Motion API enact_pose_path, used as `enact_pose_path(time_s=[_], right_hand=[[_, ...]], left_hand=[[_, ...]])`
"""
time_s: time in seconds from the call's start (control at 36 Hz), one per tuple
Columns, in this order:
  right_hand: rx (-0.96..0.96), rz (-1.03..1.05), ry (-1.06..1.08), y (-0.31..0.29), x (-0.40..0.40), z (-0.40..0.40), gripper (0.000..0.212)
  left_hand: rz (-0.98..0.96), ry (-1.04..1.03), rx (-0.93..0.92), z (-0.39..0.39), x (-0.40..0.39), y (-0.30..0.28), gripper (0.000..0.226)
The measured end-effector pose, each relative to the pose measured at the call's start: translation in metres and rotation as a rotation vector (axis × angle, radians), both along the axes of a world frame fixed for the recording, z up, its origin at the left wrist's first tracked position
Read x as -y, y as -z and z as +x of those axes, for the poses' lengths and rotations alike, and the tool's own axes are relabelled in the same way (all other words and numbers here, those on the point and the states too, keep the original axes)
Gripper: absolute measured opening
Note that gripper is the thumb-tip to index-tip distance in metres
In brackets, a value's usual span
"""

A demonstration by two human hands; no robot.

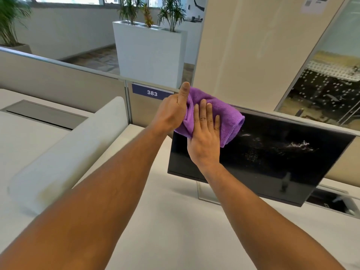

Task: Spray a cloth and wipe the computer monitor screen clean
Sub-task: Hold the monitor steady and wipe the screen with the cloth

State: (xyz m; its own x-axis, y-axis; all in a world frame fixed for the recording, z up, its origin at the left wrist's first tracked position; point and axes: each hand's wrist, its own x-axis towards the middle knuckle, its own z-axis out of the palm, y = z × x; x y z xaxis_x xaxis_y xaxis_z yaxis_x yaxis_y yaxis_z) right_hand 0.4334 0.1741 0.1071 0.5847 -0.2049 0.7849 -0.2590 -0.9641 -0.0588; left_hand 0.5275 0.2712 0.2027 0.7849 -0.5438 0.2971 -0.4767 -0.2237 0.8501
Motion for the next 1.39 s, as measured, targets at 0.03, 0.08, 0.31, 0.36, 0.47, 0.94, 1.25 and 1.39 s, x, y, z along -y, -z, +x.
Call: enact_pose_path(time_s=[0.03,0.08,0.31,0.36,0.47,0.94,1.25,1.39], right_hand=[[-0.022,-0.034,0.001,0.002,0.001,0.003,0.069],[-0.064,-0.099,-0.007,0.004,0.004,0.009,0.07],[-0.28,-0.25,-0.166,0.023,0.007,0.011,0.066],[-0.337,-0.309,-0.204,0.033,0.007,0.006,0.062],[-0.429,-0.382,-0.193,0.057,0.01,-0.013,0.063],[-0.127,-0.273,-0.029,-0.001,0.049,-0.016,0.076],[-0.478,-0.399,-0.21,0.078,0.013,-0.014,0.085],[-0.422,-0.326,-0.088,0.09,0.039,-0.06,0.077]], left_hand=[[-0.01,0.001,-0.005,0.001,0.0,0.0,0.083],[-0.027,0.011,-0.01,0.002,0.001,0.001,0.083],[-0.128,0.077,-0.026,0.003,-0.001,0.002,0.097],[-0.111,0.082,0.002,0.003,-0.002,0.001,0.104],[-0.102,0.099,0.019,0.004,-0.004,0.001,0.112],[-0.067,0.068,0.012,0.0,-0.002,-0.001,0.104],[0.054,0.046,0.165,0.002,-0.003,0.011,0.08],[0.057,0.03,0.183,0.001,0.0,0.013,0.078]])
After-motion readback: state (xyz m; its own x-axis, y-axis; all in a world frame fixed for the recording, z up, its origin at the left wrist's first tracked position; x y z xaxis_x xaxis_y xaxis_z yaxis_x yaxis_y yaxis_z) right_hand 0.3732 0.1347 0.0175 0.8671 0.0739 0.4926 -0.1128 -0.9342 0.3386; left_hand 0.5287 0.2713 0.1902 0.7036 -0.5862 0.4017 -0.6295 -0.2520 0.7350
